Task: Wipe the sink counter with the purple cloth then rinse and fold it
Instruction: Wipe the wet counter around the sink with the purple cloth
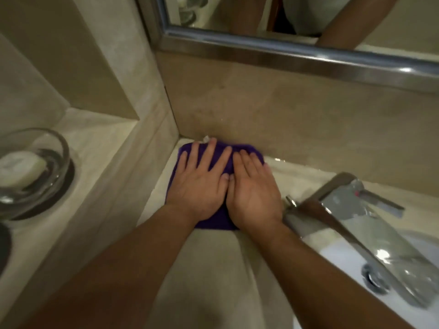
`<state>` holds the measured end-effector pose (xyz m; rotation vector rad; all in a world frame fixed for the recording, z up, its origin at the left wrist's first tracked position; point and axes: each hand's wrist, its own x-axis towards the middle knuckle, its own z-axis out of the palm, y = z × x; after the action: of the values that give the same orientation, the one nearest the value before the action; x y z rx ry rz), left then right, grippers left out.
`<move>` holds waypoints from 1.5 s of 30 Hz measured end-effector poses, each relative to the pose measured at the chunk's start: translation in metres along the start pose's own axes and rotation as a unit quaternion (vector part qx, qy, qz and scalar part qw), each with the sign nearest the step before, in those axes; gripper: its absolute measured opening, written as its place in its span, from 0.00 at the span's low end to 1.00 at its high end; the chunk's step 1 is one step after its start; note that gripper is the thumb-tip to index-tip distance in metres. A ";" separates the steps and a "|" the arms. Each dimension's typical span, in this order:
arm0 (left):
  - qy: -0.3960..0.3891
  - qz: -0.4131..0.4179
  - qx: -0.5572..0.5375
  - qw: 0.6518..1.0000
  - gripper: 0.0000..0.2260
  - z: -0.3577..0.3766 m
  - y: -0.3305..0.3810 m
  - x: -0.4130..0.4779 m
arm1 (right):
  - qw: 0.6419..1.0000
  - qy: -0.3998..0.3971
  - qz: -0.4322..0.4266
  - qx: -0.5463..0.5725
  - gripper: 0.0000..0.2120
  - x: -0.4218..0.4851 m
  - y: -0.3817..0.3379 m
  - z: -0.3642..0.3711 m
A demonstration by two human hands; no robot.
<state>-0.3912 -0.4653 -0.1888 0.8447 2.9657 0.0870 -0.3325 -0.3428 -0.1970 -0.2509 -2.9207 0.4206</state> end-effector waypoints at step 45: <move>-0.055 0.112 0.021 0.992 0.28 0.018 0.129 -0.353 | 0.994 -0.031 0.086 -0.063 0.32 -0.410 -0.039 -0.056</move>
<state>-0.0228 -0.5411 -0.1838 1.1449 2.7696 -0.0131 0.0706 -0.4431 -0.1959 -0.5204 -3.0017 0.2740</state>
